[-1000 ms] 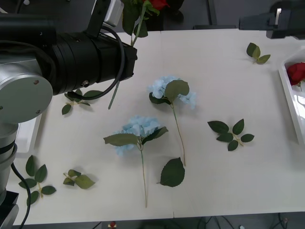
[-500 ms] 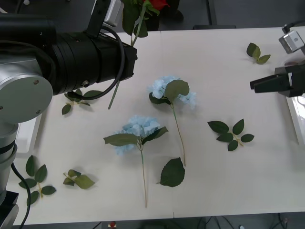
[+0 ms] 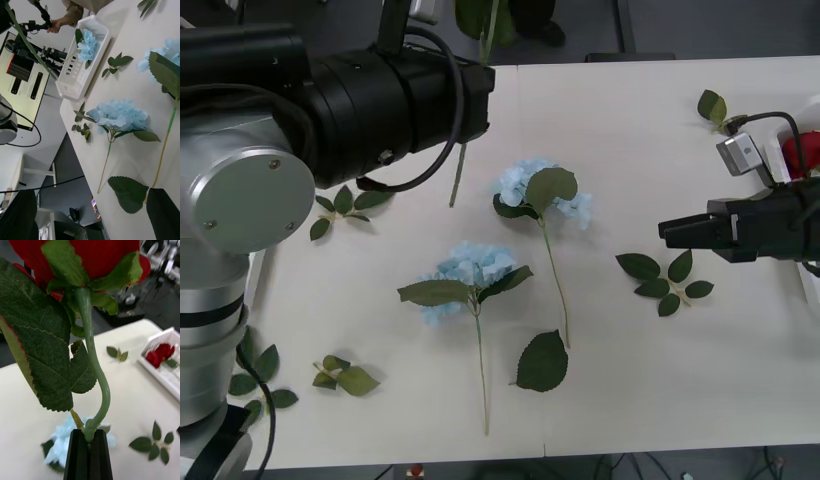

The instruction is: Place the red flowers into the right box and the blue flowers into the left box. If a person shows an open palm, hand one flower to the person first, then continue sorting.

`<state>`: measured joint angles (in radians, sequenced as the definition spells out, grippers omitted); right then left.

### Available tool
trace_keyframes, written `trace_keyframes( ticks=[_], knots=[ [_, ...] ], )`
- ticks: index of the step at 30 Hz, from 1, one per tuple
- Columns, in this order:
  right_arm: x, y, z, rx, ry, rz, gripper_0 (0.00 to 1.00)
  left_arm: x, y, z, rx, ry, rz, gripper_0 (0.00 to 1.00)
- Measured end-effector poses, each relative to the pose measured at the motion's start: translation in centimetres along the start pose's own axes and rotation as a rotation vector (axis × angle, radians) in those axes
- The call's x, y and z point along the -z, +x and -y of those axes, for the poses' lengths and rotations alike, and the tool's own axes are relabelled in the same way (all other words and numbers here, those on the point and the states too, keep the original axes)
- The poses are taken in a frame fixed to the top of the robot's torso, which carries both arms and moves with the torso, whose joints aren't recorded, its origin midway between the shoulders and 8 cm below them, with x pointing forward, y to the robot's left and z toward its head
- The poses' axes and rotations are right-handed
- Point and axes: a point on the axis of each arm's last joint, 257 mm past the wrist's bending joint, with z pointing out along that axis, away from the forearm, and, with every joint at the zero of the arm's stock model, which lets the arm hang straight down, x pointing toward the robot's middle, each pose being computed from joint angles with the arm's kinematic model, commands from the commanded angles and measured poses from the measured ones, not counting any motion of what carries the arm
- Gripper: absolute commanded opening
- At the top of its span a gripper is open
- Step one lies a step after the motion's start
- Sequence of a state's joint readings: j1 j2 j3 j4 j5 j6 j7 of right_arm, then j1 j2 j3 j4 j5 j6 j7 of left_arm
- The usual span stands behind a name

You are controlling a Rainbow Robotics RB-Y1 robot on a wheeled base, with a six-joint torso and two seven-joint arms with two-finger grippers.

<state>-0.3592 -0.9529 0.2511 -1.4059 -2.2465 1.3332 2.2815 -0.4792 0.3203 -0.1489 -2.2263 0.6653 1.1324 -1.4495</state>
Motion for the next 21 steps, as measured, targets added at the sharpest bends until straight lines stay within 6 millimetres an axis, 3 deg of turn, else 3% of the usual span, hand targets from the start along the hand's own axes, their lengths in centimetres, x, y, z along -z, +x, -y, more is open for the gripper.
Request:
trace_keyframes(
  ticks=[4, 10, 16, 21],
  knots=[
    [-0.2, 0.0, -0.1, -0.001, -0.006, 0.003, 0.85, -2.3, -2.0, 0.8, 0.103, 0.033, 0.12, 0.0],
    [-1.3, -0.3, -0.3, -0.006, -0.027, 0.027, 0.85, -5.8, -3.1, 2.6, 0.253, 0.047, 0.245, 0.0],
    [-3.1, -3.0, 0.0, -0.03, -0.041, 0.152, 0.85, -7.4, -2.2, 5.2, 0.461, 0.086, 0.238, 0.0],
    [-3.7, -4.4, 0.1, -0.036, -0.043, 0.205, 0.85, -7.8, -1.4, 6.6, 0.457, 0.092, 0.22, 0.0]
  ],
)
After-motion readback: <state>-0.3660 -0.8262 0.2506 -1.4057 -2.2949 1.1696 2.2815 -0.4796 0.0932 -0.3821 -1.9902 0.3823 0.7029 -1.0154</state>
